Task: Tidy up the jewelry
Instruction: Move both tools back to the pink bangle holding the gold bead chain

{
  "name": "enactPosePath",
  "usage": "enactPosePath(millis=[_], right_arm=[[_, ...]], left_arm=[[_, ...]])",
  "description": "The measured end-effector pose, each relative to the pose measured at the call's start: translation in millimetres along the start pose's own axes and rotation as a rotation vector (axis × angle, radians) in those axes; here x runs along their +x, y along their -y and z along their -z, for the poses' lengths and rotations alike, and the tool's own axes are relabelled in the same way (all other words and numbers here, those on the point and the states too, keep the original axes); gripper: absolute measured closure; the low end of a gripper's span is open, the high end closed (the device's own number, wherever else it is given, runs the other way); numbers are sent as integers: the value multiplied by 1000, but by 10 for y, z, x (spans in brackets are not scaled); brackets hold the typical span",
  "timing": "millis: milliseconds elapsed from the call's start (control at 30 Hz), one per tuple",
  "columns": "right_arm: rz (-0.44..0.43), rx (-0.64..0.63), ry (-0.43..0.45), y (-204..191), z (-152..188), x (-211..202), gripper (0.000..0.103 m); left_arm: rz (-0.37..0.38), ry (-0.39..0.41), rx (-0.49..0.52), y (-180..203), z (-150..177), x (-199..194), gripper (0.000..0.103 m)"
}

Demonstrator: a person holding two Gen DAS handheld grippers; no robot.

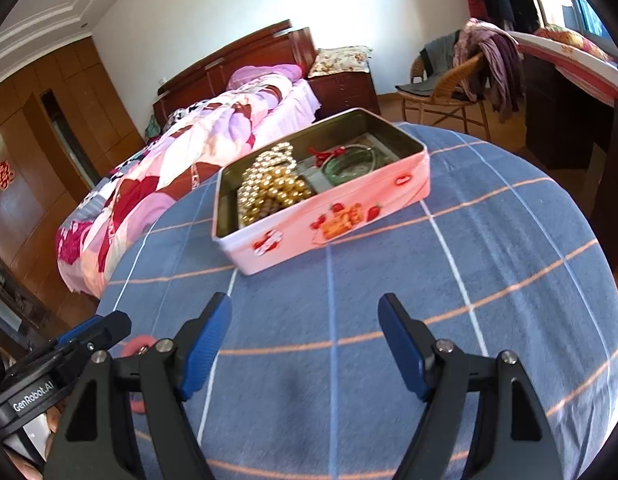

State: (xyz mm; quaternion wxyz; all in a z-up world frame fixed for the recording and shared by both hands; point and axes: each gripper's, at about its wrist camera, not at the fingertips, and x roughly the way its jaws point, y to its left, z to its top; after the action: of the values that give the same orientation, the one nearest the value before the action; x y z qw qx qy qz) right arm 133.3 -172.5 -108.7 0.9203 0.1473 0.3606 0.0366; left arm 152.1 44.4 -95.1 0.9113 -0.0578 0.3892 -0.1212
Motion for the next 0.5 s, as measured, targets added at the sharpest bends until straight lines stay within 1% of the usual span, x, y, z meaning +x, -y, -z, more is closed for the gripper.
enactPosePath(millis=[167, 233, 367, 400, 467, 500], right_arm=[[-8, -10, -14, -63, 75, -17, 24], [-15, -15, -19, -92, 103, -31, 27], [-40, -47, -43, -186, 168, -17, 41], [-52, -54, -52, -222, 183, 0, 47], [-85, -70, -82, -309, 220, 48, 53], [-100, -79, -93, -350, 237, 64, 53]], left_arm=[[-26, 8, 4, -174, 105, -105, 39], [-38, 8, 6, -251, 145, -142, 39], [-76, 1, 6, -476, 242, -199, 39], [-85, -4, 7, -523, 263, -205, 39], [-97, -9, 2, -589, 304, -222, 39], [-101, -11, -5, -626, 327, -231, 39]])
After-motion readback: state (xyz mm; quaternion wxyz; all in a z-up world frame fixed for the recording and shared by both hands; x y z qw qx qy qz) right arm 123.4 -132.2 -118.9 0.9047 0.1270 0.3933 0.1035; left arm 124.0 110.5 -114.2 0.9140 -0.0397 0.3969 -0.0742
